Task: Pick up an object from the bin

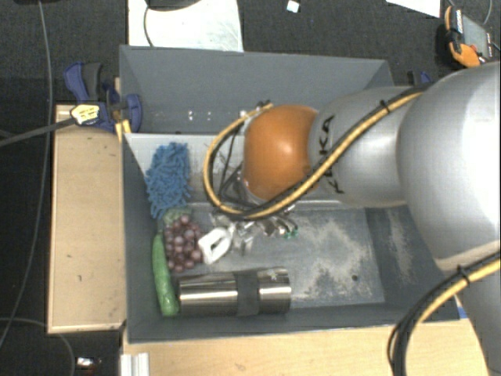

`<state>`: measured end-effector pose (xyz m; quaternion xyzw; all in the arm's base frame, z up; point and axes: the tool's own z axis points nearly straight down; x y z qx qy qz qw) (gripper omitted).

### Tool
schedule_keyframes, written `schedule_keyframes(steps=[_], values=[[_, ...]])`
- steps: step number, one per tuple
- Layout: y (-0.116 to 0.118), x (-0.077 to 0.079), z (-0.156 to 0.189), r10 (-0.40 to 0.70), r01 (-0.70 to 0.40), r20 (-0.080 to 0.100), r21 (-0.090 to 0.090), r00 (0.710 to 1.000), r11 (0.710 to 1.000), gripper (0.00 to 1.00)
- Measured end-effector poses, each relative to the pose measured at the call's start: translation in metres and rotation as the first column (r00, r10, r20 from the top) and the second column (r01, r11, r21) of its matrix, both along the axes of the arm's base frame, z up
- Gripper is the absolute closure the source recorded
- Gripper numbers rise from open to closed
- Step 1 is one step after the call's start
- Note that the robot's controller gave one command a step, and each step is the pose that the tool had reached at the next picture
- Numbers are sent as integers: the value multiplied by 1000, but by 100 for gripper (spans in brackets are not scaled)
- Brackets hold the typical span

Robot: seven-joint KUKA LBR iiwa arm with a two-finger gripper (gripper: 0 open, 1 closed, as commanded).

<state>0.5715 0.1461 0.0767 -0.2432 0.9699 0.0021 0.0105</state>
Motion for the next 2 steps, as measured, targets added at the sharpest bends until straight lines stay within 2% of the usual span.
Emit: schedule_keyframes(steps=[1,2], values=[[0,-3,24,-1,1,-10,-2,1000,1000,100],[0,-1,53,-1,1,-4,-1,1000,1000,100]])
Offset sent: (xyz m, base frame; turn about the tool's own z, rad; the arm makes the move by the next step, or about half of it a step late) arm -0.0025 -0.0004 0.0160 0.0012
